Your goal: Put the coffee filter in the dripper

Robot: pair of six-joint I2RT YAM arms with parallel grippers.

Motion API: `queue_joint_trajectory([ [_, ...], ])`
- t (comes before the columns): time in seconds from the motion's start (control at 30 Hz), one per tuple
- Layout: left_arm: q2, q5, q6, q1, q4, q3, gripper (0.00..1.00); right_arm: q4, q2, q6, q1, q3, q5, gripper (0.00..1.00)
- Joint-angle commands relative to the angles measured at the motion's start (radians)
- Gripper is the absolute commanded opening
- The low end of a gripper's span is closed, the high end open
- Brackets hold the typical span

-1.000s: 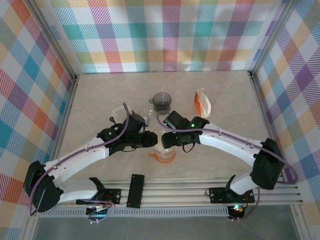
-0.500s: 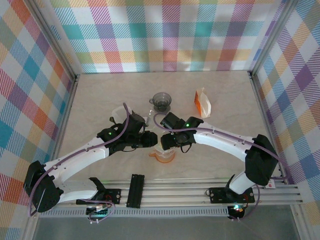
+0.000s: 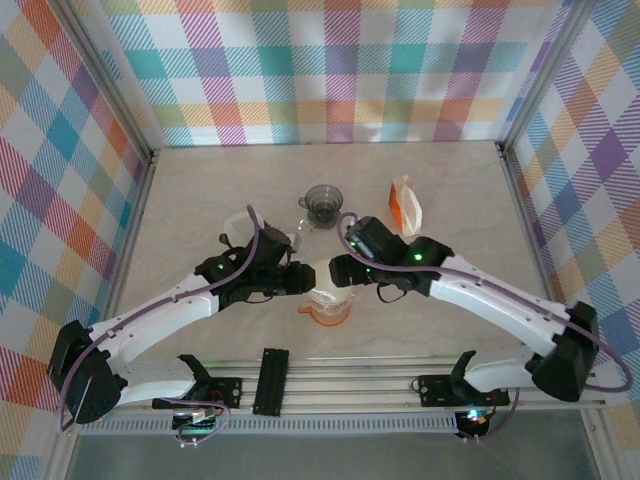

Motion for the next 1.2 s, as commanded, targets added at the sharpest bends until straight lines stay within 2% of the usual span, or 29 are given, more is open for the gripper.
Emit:
queue_joint_trajectory([
  [0.0,-0.002,0.003,0.0,0.009,-0.018,0.008,0.34,0.039,-0.07,0.0,-0.008,-0.042,0.049,0.83],
  [0.17,-0.034,-0.011,-0.001,0.008,-0.036,0.021,0.55,0.028,-0.098,0.016,-0.008,-0.063,0.07,0.83],
  [0.43,-0.118,-0.042,-0.002,0.009,-0.062,0.059,0.73,0.038,-0.109,0.023,-0.008,-0.076,0.067,0.83],
  [0.63,-0.155,-0.059,0.012,0.008,-0.089,0.047,0.81,0.012,-0.07,-0.015,-0.019,-0.023,0.047,0.83],
  [0.8,-0.218,-0.12,0.009,0.009,-0.11,0.005,0.96,0.042,0.02,-0.098,-0.133,0.044,-0.135,0.83],
  [0.87,-0.258,-0.151,0.006,0.009,-0.118,-0.023,1.0,0.059,0.07,-0.128,-0.167,0.086,-0.156,0.84],
  [1.0,-0.324,-0.193,-0.01,0.009,-0.136,-0.067,1.0,0.126,0.18,-0.161,-0.236,0.16,-0.254,0.86],
  [1.17,-0.38,-0.229,-0.029,0.009,-0.153,-0.114,1.0,0.142,0.399,-0.22,-0.285,0.342,-0.358,0.86],
])
